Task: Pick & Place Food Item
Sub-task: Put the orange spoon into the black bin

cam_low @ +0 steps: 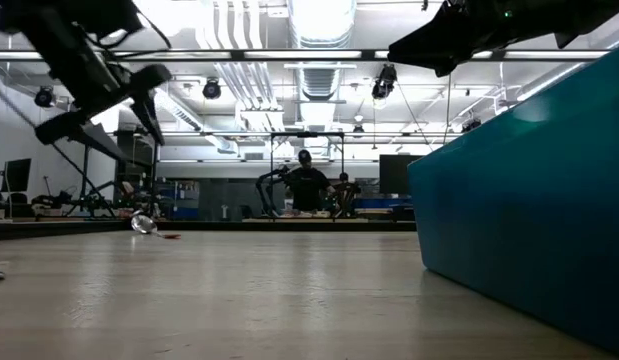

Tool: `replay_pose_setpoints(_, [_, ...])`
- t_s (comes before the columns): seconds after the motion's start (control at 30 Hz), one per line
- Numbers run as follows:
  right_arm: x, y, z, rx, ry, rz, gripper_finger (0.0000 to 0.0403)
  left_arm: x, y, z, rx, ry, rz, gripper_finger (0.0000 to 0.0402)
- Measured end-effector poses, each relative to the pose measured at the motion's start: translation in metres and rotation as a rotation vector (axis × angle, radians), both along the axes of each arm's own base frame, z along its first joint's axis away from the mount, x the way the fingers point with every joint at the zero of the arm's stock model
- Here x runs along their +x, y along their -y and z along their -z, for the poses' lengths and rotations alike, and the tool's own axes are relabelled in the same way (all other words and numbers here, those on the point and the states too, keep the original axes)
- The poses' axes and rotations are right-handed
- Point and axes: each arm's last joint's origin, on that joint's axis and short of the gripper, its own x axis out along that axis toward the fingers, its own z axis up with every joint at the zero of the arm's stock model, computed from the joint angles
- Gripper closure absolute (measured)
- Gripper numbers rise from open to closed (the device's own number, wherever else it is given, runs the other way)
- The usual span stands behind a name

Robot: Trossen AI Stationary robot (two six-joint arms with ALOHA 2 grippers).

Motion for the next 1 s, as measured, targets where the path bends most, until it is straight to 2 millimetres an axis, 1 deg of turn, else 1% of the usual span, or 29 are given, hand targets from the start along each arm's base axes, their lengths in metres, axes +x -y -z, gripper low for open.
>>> replay_pose_setpoints(0.1, [0.0,0.0,0.0,0.0,0.0,0.0,0.0264,0.01,-0.006,-0.01,-0.09,-0.088,-0.142,0.0103])
replay_pose_setpoints(0.2, [0.0,0.0,0.0,0.0,0.0,0.0,0.0264,0.021,-0.017,-0.024,-0.153,-0.157,-0.272,0.0103])
replay_pose_setpoints(0.3, [0.0,0.0,0.0,0.0,0.0,0.0,0.0264,0.038,-0.032,-0.034,-0.218,-0.205,-0.316,0.0103])
replay_pose_setpoints(0.37, [0.0,0.0,0.0,0.0,0.0,0.0,0.0264,0.05,-0.043,-0.034,-0.238,-0.248,-0.313,0.0103])
replay_pose_setpoints(0.43, [0.0,0.0,0.0,0.0,0.0,0.0,0.0264,0.059,-0.054,-0.031,-0.256,-0.286,-0.336,0.0103])
replay_pose_setpoints(0.53, [0.0,0.0,0.0,0.0,0.0,0.0,0.0264,0.067,-0.067,-0.021,-0.31,-0.307,-0.437,0.0103])
replay_pose_setpoints(0.7, [0.0,0.0,0.0,0.0,0.0,0.0,0.0264,0.076,-0.07,0.0,-0.4,-0.301,-0.623,0.0103])
replay_pose_setpoints(0.83, [0.0,0.0,0.0,0.0,0.0,0.001,0.0264,0.079,-0.074,0.016,-0.401,-0.345,-0.676,0.0103])
replay_pose_setpoints(1.0, [0.0,0.0,0.0,0.0,0.0,0.0,0.0264,0.075,-0.082,0.036,-0.414,-0.385,-0.747,0.0103])
